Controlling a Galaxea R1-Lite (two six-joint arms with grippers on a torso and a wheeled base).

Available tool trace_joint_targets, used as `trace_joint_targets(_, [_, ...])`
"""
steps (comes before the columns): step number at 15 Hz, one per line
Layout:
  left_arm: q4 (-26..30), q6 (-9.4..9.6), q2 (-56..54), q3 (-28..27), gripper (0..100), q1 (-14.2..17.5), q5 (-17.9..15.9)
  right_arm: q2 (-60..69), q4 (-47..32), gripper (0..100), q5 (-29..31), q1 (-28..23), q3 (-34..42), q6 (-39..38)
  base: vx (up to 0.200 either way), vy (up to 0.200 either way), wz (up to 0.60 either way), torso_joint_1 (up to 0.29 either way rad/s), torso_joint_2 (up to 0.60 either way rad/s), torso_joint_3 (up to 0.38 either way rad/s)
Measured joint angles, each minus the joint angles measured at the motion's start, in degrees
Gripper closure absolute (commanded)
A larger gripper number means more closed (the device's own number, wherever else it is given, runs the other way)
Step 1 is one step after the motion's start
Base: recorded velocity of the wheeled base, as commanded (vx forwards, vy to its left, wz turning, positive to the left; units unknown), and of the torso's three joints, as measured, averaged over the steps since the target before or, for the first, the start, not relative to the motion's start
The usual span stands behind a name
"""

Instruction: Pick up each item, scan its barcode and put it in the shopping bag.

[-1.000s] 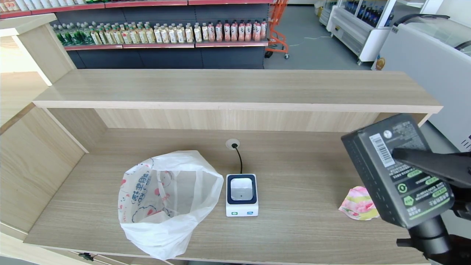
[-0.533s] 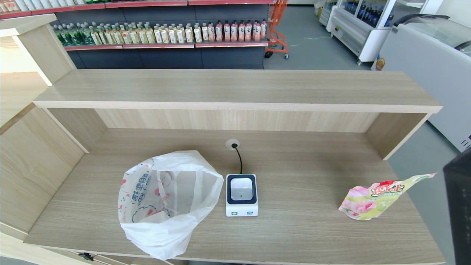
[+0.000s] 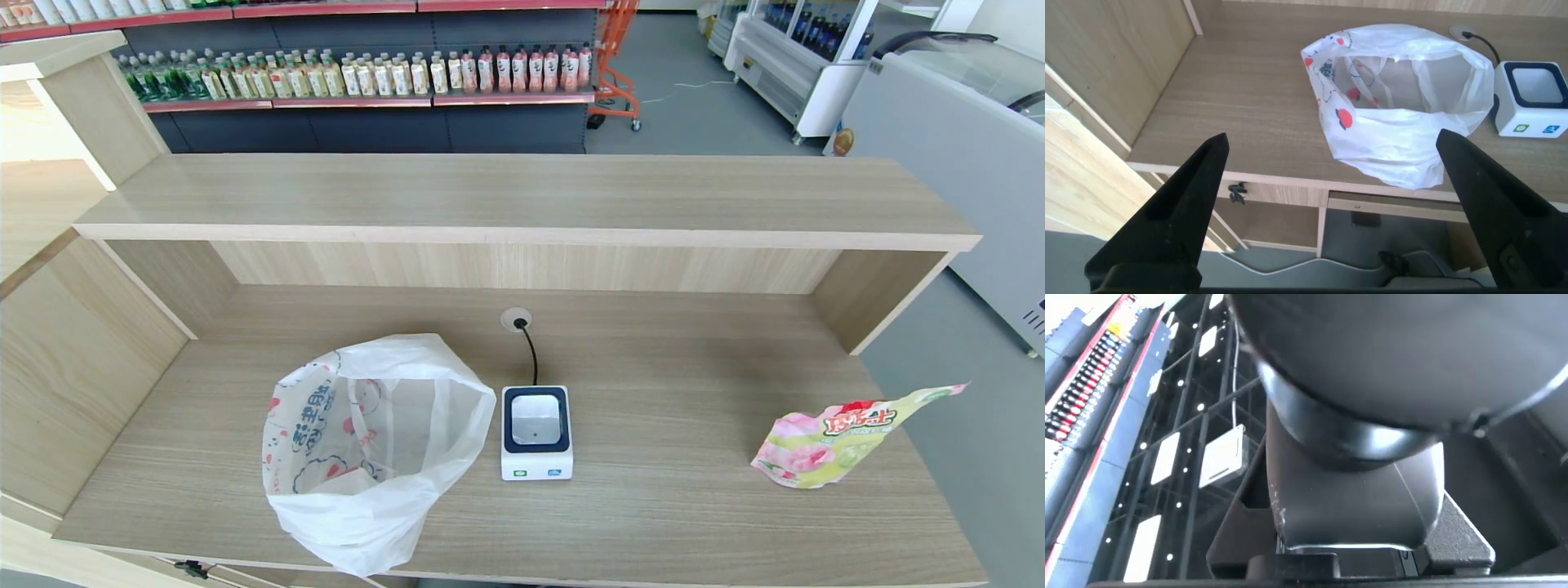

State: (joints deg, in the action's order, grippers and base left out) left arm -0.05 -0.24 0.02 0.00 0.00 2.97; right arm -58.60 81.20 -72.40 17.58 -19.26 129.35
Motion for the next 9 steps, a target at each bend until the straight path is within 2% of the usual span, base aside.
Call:
trace_joint_targets(6, [0.0, -0.02, 0.0, 0.0, 0, 0.0, 0.0, 2.3, -9.2, 100, -0.3, -0.8, 0.1, -0.8, 0.000, 0.000, 0.00, 0.000, 0.00, 0.000])
trace_joint_targets(9, [0.0, -0.02, 0.0, 0.0, 0, 0.0, 0.0, 3.2, -9.8, 100, -1.1, -0.7, 0.1, -2.2, 0.000, 0.000, 0.00, 0.000, 0.00, 0.000])
